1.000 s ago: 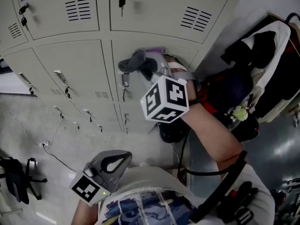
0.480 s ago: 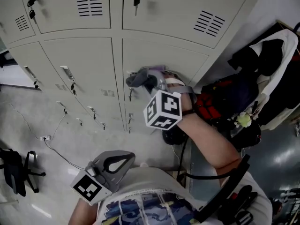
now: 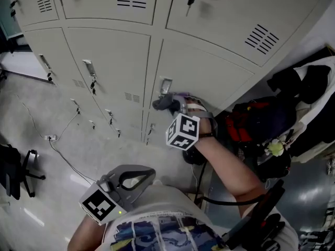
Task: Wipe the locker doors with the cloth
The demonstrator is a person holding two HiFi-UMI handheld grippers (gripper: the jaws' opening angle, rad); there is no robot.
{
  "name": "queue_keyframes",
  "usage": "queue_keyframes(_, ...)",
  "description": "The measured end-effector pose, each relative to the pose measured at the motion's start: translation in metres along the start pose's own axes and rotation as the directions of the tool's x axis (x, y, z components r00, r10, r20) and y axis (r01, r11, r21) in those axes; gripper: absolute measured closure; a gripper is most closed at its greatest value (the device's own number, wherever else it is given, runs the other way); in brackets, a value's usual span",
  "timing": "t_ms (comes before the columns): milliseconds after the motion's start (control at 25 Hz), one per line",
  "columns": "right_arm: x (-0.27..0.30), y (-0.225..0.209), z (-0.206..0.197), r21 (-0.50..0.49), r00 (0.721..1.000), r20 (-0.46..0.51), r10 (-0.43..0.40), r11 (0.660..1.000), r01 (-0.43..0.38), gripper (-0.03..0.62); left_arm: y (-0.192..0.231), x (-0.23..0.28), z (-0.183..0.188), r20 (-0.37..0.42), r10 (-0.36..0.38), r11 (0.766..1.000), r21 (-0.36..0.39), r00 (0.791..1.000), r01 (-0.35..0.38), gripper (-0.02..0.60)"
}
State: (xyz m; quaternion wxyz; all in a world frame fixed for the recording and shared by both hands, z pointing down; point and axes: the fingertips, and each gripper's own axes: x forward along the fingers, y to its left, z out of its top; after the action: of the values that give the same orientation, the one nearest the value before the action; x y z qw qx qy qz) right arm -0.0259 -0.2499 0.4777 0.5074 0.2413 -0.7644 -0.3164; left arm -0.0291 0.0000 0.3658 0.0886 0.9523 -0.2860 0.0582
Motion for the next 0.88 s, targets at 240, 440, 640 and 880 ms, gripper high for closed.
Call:
queue_keyframes(240, 0.025, 0.028, -0.008, 0.045, 0.999, 0.023, 0.034, 0.998, -0.035, 0.484, 0.006, -0.005, -0.003, -0.006, 0.030, 0.999, -0.019, 1.000, -0.030, 0.578)
queue_keyframes(440, 0.042, 0.048, -0.020, 0.095, 0.997, 0.036, 0.070, 0.993, -0.073, 0.484, 0.007, -0.006, -0.004, -0.011, 0.043, 0.999, -0.028, 0.999, -0.043, 0.578)
queue_keyframes(640, 0.064, 0.073, -0.030, 0.091, 0.994, 0.011, 0.112, 0.989, -0.113, 0.485, 0.008, -0.011, -0.007, -0.028, 0.058, 0.998, -0.029, 0.998, -0.059, 0.578)
queue_keyframes(880, 0.091, 0.107, -0.044, 0.073, 0.977, -0.047, 0.206, 0.977, -0.202, 0.485, 0.006, -0.014, -0.009, -0.038, 0.070, 0.997, -0.036, 0.997, -0.071, 0.578)
